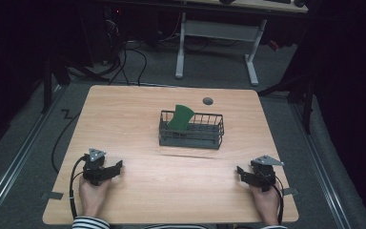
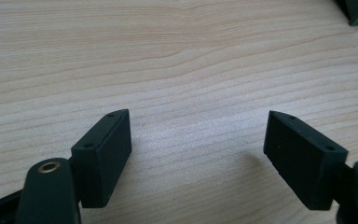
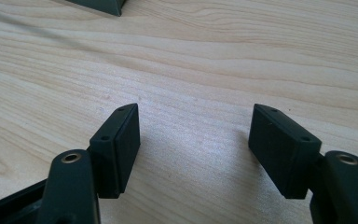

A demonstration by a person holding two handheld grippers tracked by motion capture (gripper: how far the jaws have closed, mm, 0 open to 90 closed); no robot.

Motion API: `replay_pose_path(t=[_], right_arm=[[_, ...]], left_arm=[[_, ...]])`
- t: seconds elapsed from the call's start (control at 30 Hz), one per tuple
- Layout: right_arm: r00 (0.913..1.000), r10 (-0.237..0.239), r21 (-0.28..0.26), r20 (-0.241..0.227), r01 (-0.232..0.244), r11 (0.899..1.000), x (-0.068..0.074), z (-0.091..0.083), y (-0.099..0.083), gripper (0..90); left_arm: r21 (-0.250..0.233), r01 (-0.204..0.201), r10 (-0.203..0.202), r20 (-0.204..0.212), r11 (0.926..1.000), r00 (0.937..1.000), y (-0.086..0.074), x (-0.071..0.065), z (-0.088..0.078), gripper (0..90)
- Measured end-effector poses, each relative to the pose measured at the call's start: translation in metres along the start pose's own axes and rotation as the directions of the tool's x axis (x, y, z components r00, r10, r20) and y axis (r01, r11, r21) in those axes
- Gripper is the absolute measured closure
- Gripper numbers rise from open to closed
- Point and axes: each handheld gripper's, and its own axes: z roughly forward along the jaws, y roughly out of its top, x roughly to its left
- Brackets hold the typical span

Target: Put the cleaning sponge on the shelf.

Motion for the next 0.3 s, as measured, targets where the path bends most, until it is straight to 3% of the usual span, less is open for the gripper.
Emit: replay_pose_path(t=[0.1,0.3], right_arm=[[1.0000,0.001,0.000,0.001,-0.001,1.000,0.0000,0.0000,0.0000,33.9],[1.0000,0.001,0.000,0.000,-0.001,1.000,0.0001,0.0000,0.0000,33.9]], left_arm=[[0.019,-0.046,0.047,-0.040,0.9988,0.9981,0.0010,-0.0065,0.0023,23.2],[0.020,-0.044,0.045,-0.032,0.9988,0.9985,0.0014,-0.0066,0.0028,21.8]])
